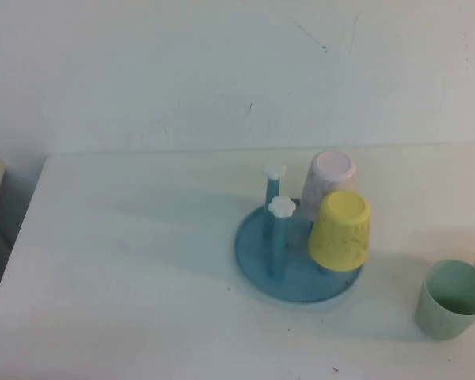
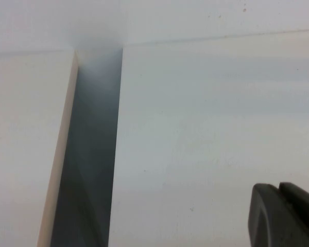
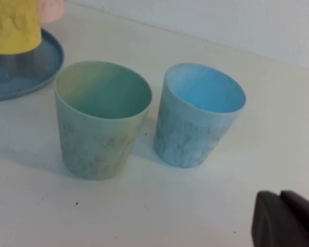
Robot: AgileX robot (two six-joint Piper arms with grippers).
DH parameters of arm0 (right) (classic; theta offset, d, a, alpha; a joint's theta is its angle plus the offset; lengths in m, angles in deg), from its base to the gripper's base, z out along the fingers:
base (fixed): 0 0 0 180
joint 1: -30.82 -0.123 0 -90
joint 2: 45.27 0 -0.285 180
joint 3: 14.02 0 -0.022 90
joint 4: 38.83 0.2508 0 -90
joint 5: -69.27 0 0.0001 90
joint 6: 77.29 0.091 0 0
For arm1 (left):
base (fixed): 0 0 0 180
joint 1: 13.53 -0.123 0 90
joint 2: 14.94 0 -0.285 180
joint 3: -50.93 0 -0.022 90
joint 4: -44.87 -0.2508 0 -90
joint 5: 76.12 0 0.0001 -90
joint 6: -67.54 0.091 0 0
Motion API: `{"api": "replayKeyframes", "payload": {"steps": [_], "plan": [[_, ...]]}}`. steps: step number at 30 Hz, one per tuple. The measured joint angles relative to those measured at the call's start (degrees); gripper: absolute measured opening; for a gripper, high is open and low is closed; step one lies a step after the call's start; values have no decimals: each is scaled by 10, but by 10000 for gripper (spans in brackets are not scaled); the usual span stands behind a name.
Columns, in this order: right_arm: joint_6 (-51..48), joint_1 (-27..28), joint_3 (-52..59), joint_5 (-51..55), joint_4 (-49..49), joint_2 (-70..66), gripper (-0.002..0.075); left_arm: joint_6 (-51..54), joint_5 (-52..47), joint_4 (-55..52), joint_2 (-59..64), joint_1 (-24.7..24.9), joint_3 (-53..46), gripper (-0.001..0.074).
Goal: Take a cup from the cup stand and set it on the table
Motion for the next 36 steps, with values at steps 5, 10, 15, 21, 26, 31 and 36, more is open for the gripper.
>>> {"api": "replayKeyframes", "payload": {"steps": [5,10,15,21,26,31,36], "plan": [[0,0,0,0,2,0,-1,0,0,0,0,0,0,-3],[0,0,0,0,26,0,-1,0,0,0,0,0,0,-3],[0,0,0,0,44,0,-1,0,0,0,0,0,0,-3],[0,0,0,0,49,0,-1,0,0,0,0,0,0,-3],[0,0,0,0,50,0,-1,0,0,0,0,0,0,-3],[-2,0,0,0,50,0,-1,0,0,0,0,0,0,-3],[-3,0,0,-2,50,0,-1,0,0,0,0,0,0,-3]]}}
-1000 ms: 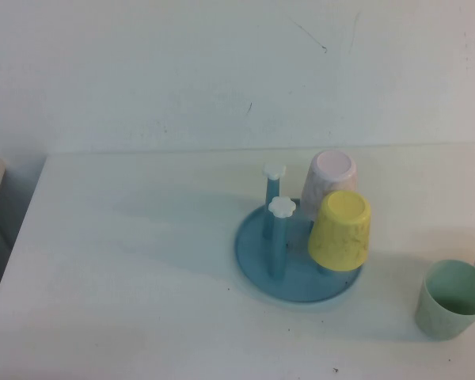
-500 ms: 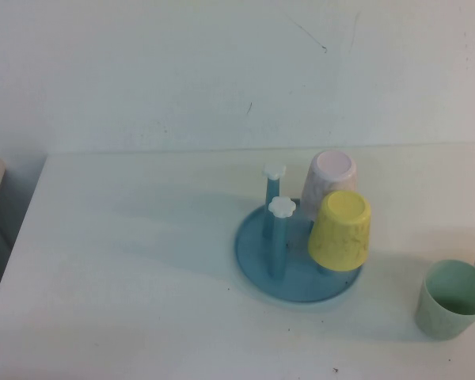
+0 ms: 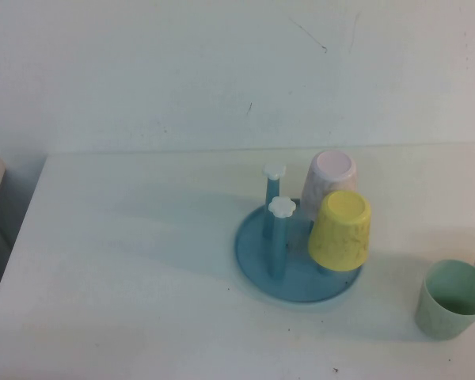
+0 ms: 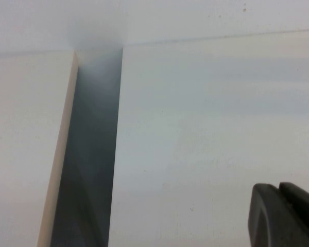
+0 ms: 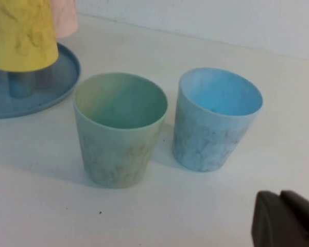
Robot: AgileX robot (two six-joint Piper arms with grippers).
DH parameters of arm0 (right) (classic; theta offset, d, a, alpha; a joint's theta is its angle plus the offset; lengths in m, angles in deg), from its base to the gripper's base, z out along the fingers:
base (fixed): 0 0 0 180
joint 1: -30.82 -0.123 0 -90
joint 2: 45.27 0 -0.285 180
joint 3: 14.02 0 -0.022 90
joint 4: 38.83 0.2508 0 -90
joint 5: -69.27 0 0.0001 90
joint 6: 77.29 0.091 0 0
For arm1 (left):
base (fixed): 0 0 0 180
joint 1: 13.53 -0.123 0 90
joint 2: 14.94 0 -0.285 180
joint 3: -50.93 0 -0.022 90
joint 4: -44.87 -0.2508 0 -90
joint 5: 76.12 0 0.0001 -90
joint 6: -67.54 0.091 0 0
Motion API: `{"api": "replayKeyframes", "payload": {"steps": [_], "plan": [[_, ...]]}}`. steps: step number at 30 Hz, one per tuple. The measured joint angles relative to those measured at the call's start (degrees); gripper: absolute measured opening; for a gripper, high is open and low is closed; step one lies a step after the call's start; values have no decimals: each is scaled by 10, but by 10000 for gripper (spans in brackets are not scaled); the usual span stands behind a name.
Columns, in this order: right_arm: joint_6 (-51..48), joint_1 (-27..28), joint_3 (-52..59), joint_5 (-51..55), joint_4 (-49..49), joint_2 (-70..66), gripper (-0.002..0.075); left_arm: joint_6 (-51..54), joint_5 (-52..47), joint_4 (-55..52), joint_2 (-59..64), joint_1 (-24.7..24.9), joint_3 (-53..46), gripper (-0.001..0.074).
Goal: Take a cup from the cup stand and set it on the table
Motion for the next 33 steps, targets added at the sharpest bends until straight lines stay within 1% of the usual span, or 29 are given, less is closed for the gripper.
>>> {"api": "replayKeyframes", "payload": {"steps": [6,9,11,15,18,28,33], "plan": [[-1,0,0,-5,0,0,-1,0,0,0,0,0,0,-3],[7,0,0,-22,30,0,-1,0,0,0,0,0,0,-3],[29,0,0,-42,86,0,-1,0,0,0,0,0,0,-3],[88,0,0,-76,262,0,-1,0,0,0,0,0,0,-3],[95,0,0,-96,325,0,-1,0,0,0,0,0,0,-3],[59,0,0,-103,349,0,-1,0,0,0,0,0,0,-4],[7,0,0,-50,348,0,-1,0,0,0,0,0,0,-4]]}}
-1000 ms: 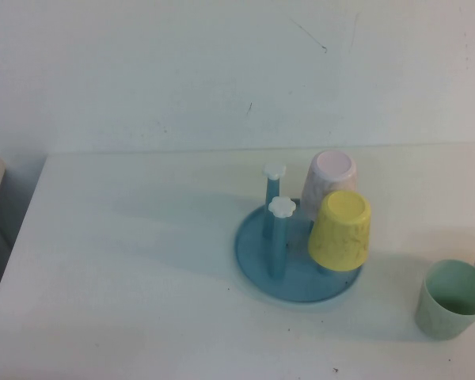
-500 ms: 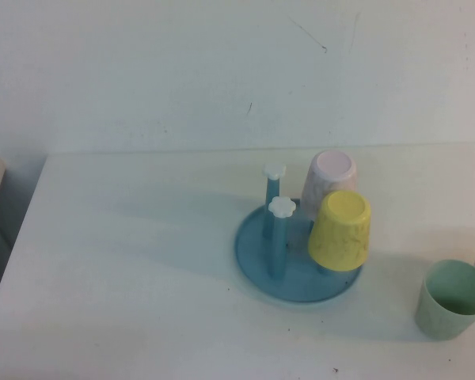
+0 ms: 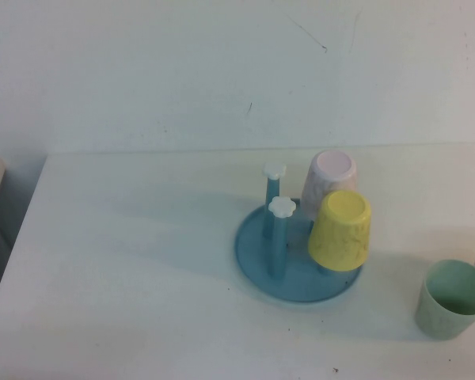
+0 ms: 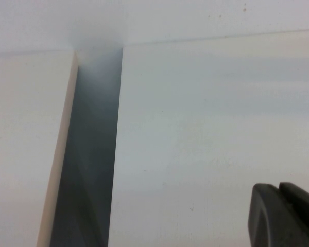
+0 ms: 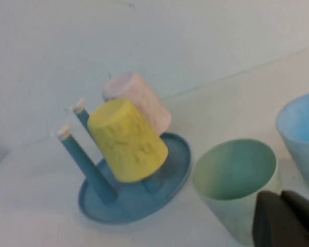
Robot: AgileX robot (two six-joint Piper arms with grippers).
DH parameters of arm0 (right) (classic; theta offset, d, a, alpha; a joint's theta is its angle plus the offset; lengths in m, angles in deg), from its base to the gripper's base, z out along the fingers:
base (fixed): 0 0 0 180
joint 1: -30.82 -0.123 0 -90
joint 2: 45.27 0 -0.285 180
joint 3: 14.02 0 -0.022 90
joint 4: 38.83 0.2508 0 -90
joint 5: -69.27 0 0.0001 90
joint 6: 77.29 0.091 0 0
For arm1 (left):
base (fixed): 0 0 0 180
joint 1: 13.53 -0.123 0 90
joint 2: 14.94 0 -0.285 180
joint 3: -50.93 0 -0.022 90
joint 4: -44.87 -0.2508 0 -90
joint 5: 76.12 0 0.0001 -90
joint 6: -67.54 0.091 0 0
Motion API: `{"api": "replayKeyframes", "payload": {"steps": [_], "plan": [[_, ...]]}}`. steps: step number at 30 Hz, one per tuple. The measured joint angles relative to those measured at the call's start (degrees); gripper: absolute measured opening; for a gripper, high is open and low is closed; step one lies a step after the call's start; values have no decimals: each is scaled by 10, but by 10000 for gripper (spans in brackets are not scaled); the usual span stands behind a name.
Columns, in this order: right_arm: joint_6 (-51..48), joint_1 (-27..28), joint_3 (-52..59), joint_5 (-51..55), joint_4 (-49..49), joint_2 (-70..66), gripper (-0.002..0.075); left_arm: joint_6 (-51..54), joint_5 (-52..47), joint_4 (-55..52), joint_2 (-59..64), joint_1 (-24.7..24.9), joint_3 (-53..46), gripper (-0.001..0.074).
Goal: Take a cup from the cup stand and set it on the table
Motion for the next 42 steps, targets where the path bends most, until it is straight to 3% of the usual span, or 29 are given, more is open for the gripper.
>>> {"api": "replayKeyframes", "payload": {"steps": [4,8,13,19,23,31,35,38,42], "plan": [[-73,0,-58,70,-5,-20,-1,0,0,0,0,0,0,-4],[-158,0,-185,186,-73,-116,-1,0,0,0,0,0,0,-4],[-193,0,-388,375,-213,-276,-1,0,0,0,0,0,0,-4],[-222,0,-576,503,-258,-460,-1,0,0,0,0,0,0,-3],[-249,-13,-676,552,-242,-581,-1,0,0,0,0,0,0,-3],[-240,-140,-795,554,-259,-822,-1,0,0,0,0,0,0,-3],[-236,-176,-843,554,-261,-900,3,0,0,0,0,0,0,-3],[-236,-194,-876,553,-262,-944,75,0,0,0,0,0,0,-4],[-236,-207,-914,553,-262,-977,335,0,0,0,0,0,0,-3]]}}
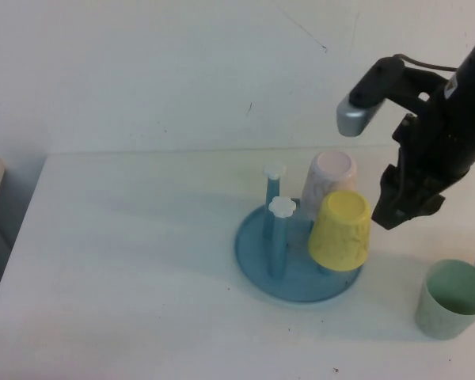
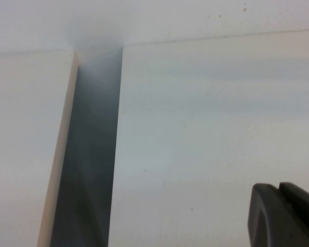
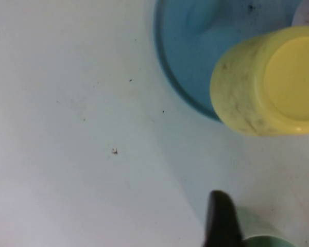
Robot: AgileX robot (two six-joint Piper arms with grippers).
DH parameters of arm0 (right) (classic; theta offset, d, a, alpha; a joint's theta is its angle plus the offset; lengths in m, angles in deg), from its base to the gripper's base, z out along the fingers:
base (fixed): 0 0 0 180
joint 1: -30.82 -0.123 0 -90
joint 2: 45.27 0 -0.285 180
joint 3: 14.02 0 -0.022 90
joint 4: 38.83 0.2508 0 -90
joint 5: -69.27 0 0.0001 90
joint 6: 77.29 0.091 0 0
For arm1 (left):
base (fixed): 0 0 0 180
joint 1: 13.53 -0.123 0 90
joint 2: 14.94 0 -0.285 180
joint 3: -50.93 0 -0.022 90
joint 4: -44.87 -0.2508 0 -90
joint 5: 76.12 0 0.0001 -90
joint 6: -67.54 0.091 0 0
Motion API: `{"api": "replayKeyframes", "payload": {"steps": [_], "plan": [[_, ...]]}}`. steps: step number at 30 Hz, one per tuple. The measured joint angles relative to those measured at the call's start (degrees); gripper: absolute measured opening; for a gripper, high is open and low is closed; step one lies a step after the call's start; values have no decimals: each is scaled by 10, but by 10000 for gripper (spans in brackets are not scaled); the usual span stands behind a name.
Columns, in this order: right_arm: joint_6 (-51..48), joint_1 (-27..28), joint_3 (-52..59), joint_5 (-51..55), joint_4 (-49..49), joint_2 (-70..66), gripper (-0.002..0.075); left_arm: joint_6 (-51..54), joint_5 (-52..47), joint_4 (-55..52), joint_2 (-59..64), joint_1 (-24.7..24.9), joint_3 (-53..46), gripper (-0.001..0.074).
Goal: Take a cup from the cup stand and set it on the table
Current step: Pick up the cup from the rack
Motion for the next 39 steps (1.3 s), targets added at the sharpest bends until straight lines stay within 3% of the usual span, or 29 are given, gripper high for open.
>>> {"api": "replayKeyframes", "payload": {"steps": [4,7,20,39], "plan": [[4,-6,-28,0,0,-27,601,0,0,0,0,0,0,-3],[12,-11,-48,0,0,-55,666,0,0,0,0,0,0,-3],[50,-19,-128,-1,-27,-158,691,0,0,0,0,0,0,-3],[62,-40,-135,-2,-62,-213,692,0,0,0,0,0,0,-3]]}}
